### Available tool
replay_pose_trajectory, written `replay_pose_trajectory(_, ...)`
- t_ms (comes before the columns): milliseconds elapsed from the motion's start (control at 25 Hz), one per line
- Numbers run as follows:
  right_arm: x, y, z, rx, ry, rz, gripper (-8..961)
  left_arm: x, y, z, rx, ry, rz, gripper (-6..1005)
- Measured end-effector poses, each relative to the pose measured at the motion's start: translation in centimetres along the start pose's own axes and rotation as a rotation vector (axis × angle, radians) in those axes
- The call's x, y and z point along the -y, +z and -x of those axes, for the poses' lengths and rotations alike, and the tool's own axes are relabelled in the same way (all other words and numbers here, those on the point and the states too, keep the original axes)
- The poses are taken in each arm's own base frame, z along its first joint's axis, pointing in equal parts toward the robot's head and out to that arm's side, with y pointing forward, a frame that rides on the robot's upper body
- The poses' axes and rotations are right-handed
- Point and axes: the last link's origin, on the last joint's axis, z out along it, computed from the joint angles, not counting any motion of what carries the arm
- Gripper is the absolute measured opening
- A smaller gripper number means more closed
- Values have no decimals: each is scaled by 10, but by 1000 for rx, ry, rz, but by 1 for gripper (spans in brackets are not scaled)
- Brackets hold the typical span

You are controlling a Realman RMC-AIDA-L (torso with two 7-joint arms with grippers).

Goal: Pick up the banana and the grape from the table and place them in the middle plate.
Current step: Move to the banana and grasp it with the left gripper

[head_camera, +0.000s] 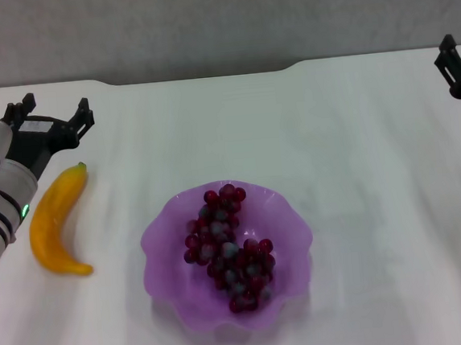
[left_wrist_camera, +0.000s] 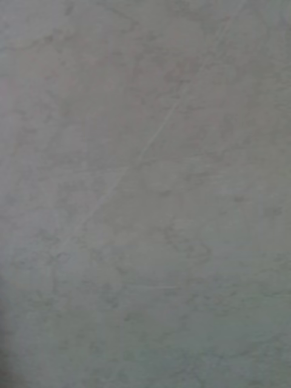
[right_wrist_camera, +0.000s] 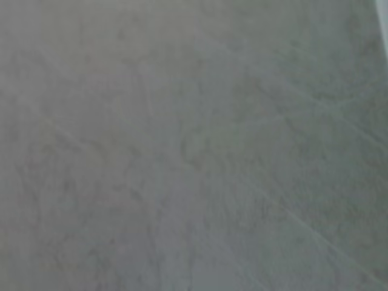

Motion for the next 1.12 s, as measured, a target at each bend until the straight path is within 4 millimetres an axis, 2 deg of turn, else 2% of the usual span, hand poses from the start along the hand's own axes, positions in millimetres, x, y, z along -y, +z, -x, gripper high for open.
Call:
replay_pose_trajectory(160,8,-1,0,50,-2,54,841,-1,1,-1,-4,0,2,896)
replay_pose_trajectory(440,18,4,-1,44,-23,45,840,-2,3,-4,-10,1,7,896)
replay_pose_trajectory(1120,28,2,-6,20,16,16,837,-10,4,-4,55,51,32,895)
